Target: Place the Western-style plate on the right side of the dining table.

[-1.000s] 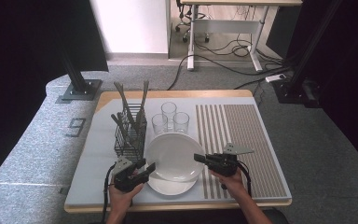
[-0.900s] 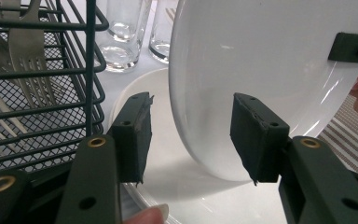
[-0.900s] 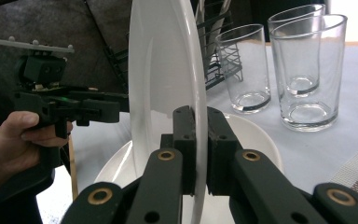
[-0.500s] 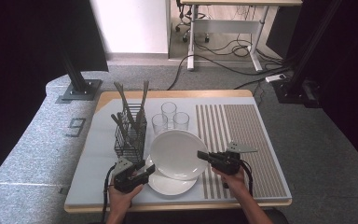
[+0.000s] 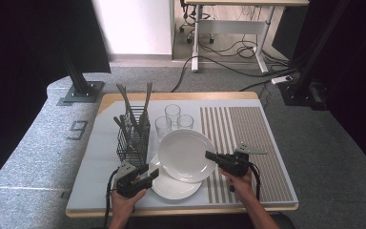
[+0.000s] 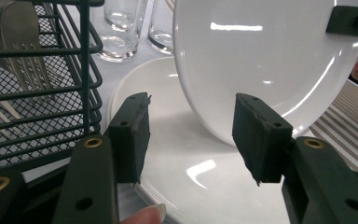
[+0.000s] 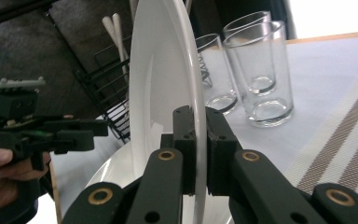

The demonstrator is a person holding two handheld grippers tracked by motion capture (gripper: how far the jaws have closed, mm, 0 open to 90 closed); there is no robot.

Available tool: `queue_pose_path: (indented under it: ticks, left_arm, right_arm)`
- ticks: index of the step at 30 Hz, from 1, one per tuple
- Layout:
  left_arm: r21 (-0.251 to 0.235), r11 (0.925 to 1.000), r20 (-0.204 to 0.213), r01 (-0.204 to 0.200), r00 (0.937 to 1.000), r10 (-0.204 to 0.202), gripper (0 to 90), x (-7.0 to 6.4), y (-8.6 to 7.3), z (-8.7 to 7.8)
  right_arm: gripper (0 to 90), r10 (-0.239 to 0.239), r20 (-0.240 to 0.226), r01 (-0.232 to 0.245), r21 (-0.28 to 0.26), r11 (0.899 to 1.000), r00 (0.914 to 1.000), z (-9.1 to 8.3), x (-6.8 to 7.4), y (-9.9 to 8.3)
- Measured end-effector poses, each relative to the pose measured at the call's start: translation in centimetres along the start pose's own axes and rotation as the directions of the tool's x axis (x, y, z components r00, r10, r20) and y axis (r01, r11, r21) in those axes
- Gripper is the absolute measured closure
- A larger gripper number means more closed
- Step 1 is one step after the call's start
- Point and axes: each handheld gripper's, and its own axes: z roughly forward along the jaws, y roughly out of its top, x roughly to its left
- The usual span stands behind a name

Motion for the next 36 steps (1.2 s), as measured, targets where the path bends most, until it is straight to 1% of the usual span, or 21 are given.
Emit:
queue_pose_path:
  ticks: [2,5,9,14,17,18,26,30,36]
  left_arm:
    - [0.001,1.0000,0.002,0.001,1.0000,-0.001,46.6,0.0,0.0,0.0]
    - [0.000,1.0000,0.003,0.001,1.0000,-0.001,46.5,0.0,0.0,0.0]
    - [-0.001,1.0000,0.004,0.001,1.0000,-0.001,46.5,0.0,0.0,0.0]
    - [-0.001,1.0000,0.003,0.000,1.0000,0.000,46.5,0.0,0.0,-0.1]
    - [-0.001,1.0000,0.003,0.000,1.0000,0.000,46.5,0.0,0.0,-0.1]
    - [-0.001,1.0000,0.003,0.000,1.0000,0.000,46.5,0.0,0.0,-0.1]
    - [0.003,1.0000,0.005,-0.001,1.0000,0.001,46.5,0.0,-0.1,0.0]
    - [0.005,1.0000,0.005,-0.001,1.0000,0.001,46.5,0.0,-0.1,0.0]
    - [0.006,1.0000,0.005,0.000,1.0000,0.000,46.5,0.0,-0.1,0.0]
  right_arm:
    - [85.5,0.018,0.002,-0.018,-0.009,1.000,0.9998,-0.1,-0.2,0.0]
    - [85.5,0.025,0.009,-0.025,-0.017,1.000,0.9996,-0.3,-0.3,0.1]
    - [85.5,0.049,0.002,-0.049,-0.030,0.998,0.9988,-0.4,-0.4,0.2]
    - [85.5,0.061,0.000,-0.061,-0.047,0.997,0.9982,-0.7,-0.6,0.3]
    - [85.4,0.061,-0.003,-0.061,-0.048,0.997,0.9981,-0.8,-0.7,0.4]
    - [85.5,0.064,0.001,-0.064,-0.055,0.996,0.9979,-0.9,-0.7,0.4]
    - [85.4,0.063,0.009,-0.062,-0.064,0.996,0.9980,-1.3,-1.0,0.6]
    - [85.5,0.064,0.026,-0.061,-0.075,0.995,0.9977,-1.6,-1.0,0.6]
    - [85.5,0.068,0.029,-0.065,-0.083,0.994,0.9973,-1.9,-1.3,0.7]
